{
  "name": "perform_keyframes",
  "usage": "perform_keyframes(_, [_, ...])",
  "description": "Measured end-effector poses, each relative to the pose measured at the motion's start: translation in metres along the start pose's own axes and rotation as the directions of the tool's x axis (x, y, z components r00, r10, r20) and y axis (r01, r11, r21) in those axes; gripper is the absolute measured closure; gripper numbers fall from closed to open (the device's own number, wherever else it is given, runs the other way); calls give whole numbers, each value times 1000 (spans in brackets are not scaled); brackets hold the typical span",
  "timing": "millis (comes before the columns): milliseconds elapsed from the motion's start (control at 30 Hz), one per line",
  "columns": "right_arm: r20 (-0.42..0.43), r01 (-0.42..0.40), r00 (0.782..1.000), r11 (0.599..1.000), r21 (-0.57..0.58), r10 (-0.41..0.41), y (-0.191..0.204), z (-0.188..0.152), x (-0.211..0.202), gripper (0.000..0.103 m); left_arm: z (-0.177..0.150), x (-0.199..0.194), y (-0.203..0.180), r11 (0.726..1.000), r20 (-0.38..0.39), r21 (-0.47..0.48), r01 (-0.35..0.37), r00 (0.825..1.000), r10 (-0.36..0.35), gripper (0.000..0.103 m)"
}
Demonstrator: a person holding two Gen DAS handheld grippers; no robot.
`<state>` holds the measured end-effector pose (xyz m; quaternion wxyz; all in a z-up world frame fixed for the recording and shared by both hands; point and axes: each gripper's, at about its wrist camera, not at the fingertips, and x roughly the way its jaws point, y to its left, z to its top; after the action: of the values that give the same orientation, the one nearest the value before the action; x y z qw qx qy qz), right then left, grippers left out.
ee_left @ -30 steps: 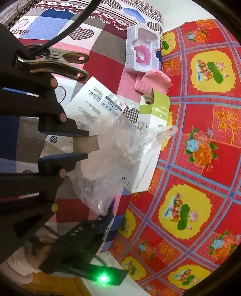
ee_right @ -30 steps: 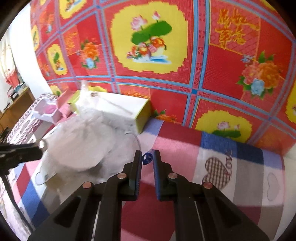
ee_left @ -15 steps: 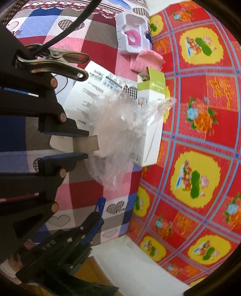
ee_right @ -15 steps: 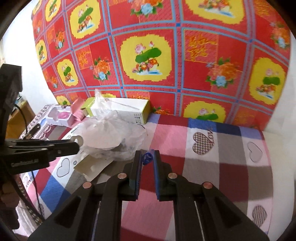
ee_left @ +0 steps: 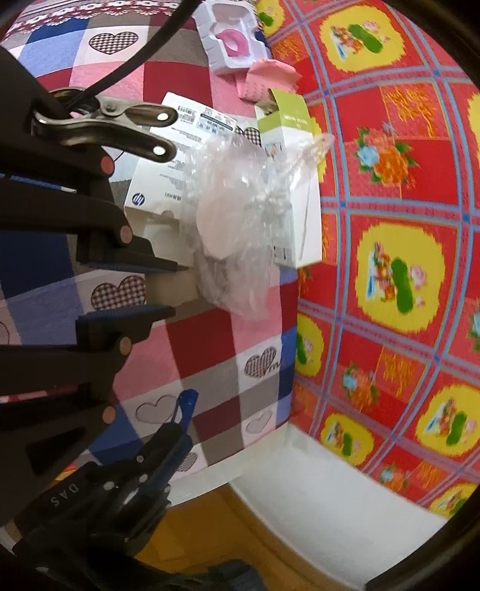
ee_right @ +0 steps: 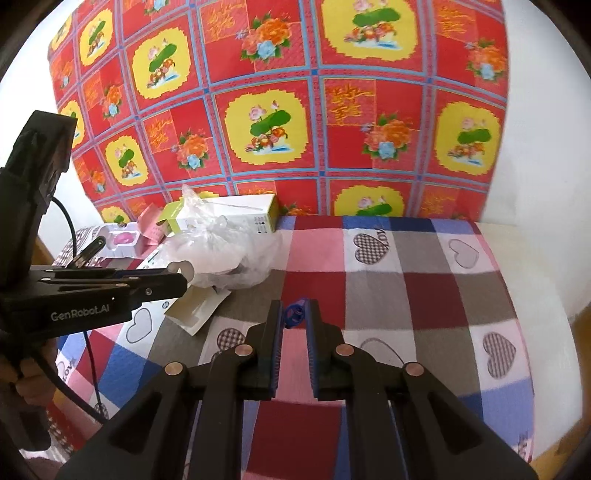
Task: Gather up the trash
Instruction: 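Carry the blue item with the right tool while the left tool carries the tan strip to the bucket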
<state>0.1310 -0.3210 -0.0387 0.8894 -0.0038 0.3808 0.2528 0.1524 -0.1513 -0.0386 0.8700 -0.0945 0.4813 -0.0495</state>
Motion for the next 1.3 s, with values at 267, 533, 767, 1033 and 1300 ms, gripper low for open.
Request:
perform_keyframes(267, [21,52,998,997,51,-53,4,-19,-28,90,-12,-12,-15,996,-3,83,42,999,-42,86])
perform_keyframes(533, [31,104,994,988,112,-108,10,-42,-50,90,-26,-21,-28,984,-16,158,84,996,-82,86])
perform_keyframes(767, [44,148,986,975,167,-158,12,-60,-69,90,-37,-29,-37,970,-17,216,114,993,-113,86])
perform_keyframes(1033, [38,201,976,955,218,-214,13,-77,-90,90,-49,-34,-51,947,-40,279,157,988,-151,86])
perform_keyframes(1300, [14,261,961,925,275,-275,4,-100,-110,90,-63,-32,-75,920,-71,333,209,978,-196,86])
